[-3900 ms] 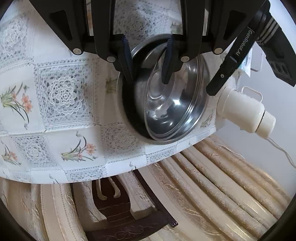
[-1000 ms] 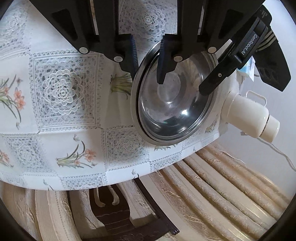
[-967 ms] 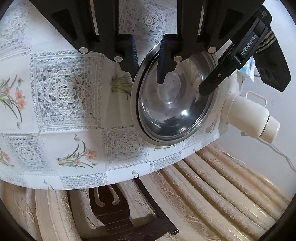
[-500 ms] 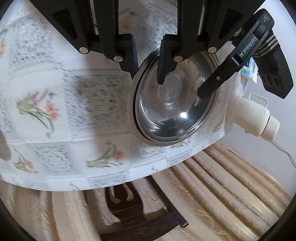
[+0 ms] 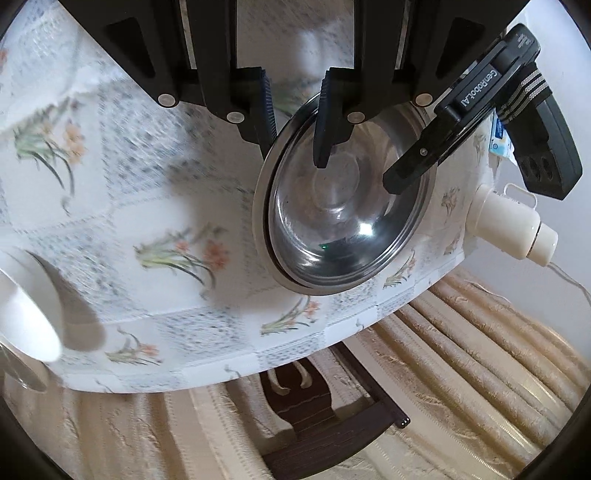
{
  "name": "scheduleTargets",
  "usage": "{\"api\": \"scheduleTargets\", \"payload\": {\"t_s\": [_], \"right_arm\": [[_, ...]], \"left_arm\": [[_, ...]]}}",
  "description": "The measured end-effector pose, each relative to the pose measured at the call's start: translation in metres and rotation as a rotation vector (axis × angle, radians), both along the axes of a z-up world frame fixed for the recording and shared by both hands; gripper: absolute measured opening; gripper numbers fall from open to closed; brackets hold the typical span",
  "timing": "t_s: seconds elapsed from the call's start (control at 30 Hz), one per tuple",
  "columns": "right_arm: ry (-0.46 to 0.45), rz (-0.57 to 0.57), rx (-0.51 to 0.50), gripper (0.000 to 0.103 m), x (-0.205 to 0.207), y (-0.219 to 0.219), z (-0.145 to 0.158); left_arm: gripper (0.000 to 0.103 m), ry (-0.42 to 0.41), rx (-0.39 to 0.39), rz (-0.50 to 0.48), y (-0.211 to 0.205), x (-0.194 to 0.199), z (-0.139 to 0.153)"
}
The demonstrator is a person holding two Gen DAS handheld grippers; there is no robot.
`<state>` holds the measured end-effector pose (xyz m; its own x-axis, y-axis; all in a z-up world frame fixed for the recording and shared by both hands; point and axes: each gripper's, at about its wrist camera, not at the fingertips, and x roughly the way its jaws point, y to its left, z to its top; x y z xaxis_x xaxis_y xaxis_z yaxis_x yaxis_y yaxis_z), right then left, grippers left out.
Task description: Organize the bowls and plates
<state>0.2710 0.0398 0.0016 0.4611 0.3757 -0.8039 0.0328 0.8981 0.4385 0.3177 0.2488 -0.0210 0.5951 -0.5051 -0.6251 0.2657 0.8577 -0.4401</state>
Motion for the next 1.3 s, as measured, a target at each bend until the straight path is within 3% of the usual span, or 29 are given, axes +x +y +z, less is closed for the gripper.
{"api": "scheduleTargets", "payload": {"t_s": [0.6,0.67,0.77,1.3], "right_arm": [[0.041,-0.072,0.065,0.021,-0.020,-0.039,-0.013],[0.050,-0.092,0.077,0.028,-0.022,-0.043,-0.014],[0.049,-0.130,0.092,0.037,-0.027,-0.055,-0.013],[-0.039,-0.337,0.116,0.039,-0.066,-0.146,0.012]], "left_arm": [[0.056,0.009,0.045,-0.108,-0.039,-0.016,-0.006],[0.056,0.013,0.039,-0.114,-0.040,-0.017,-0.006],[0.056,0.021,0.023,-0.107,-0.037,-0.015,-0.006],[0.057,-0.014,0.042,0.000,-0.015,-0.011,0.005]]}}
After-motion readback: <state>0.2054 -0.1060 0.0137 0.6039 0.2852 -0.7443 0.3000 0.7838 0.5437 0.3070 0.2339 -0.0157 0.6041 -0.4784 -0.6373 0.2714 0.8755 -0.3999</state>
